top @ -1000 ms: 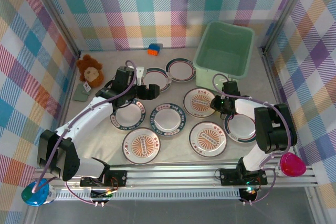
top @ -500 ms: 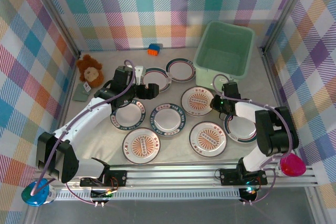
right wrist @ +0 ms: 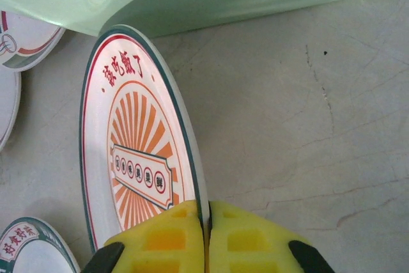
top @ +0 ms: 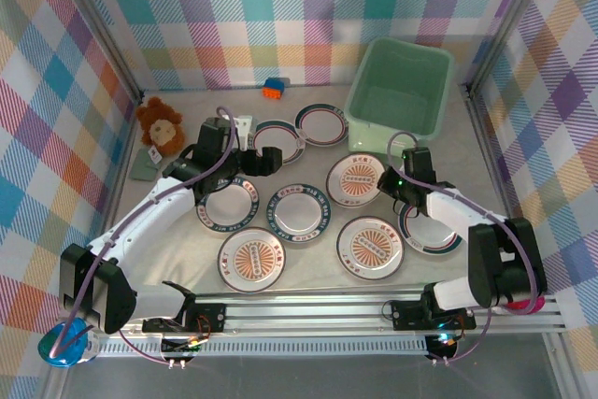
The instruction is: Place the plates into the plastic bin on the countertop
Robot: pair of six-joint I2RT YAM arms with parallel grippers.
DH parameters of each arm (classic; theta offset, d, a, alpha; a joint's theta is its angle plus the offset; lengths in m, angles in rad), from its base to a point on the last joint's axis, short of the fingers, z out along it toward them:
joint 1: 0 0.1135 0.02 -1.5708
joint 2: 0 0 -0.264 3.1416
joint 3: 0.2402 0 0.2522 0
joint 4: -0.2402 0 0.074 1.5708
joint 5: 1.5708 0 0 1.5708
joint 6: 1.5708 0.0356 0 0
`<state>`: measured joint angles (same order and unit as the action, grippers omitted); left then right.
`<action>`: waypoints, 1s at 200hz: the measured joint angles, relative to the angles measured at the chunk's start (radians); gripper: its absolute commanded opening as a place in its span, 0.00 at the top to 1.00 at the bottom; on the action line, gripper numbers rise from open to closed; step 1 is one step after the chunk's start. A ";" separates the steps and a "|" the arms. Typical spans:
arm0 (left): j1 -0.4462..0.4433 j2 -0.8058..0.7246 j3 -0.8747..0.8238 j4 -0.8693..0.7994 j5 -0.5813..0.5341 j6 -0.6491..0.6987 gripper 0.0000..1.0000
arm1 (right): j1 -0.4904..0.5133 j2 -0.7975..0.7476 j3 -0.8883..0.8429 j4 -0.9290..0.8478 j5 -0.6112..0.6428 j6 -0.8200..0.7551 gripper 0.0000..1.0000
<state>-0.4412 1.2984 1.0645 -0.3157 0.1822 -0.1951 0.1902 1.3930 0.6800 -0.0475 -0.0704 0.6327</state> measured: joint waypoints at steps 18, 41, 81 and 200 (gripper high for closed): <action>-0.006 0.000 0.000 0.000 0.000 -0.003 0.06 | 0.000 -0.032 -0.005 -0.024 0.003 0.003 1.00; -0.019 0.000 0.002 -0.008 -0.004 -0.007 0.06 | 0.000 -0.098 -0.018 -0.060 0.003 0.004 1.00; -0.045 0.016 0.060 -0.032 -0.011 -0.015 0.06 | 0.000 -0.224 -0.020 -0.112 -0.014 0.002 1.00; -0.069 0.349 0.419 -0.006 0.069 -0.064 0.03 | 0.000 -0.605 0.166 -0.419 -0.097 -0.063 1.00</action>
<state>-0.5102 1.6478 1.4837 -0.3222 0.2516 -0.2588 0.1902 0.7879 0.8463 -0.4664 -0.1669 0.5694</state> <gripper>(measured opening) 0.967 0.054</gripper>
